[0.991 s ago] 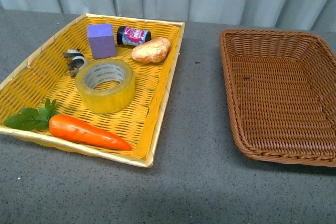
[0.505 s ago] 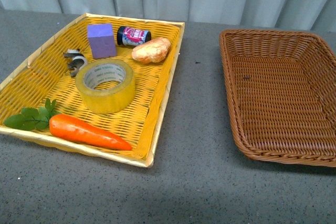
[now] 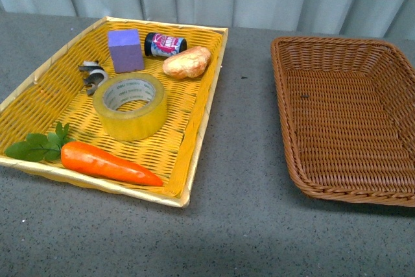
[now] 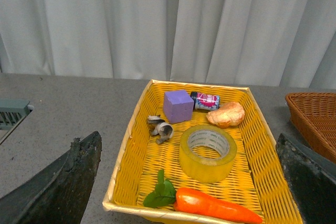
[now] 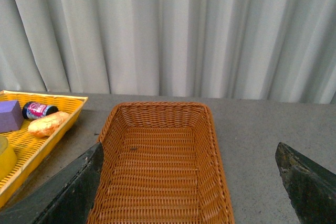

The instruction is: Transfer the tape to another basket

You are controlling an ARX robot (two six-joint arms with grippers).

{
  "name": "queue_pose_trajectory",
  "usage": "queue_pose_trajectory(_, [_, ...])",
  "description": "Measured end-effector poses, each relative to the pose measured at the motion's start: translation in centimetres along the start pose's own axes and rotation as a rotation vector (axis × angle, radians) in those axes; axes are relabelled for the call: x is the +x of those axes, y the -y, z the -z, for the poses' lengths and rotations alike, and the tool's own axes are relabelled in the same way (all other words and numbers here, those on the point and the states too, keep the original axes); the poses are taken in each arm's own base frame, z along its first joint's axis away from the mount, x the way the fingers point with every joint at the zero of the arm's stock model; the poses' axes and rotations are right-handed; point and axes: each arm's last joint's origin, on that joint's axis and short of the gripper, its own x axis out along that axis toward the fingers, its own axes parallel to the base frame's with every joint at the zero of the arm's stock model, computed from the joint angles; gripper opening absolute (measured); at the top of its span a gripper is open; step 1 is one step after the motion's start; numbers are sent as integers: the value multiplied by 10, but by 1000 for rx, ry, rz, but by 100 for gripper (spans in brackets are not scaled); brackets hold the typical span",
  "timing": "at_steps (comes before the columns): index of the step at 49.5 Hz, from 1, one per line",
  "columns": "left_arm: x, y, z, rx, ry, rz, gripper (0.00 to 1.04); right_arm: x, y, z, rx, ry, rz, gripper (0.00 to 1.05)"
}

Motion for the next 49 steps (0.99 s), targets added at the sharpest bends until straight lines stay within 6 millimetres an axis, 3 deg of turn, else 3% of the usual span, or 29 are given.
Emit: queue_pose_trajectory(49, [0,0,0,0,0,0,98,0,0,0,0,0,0,96])
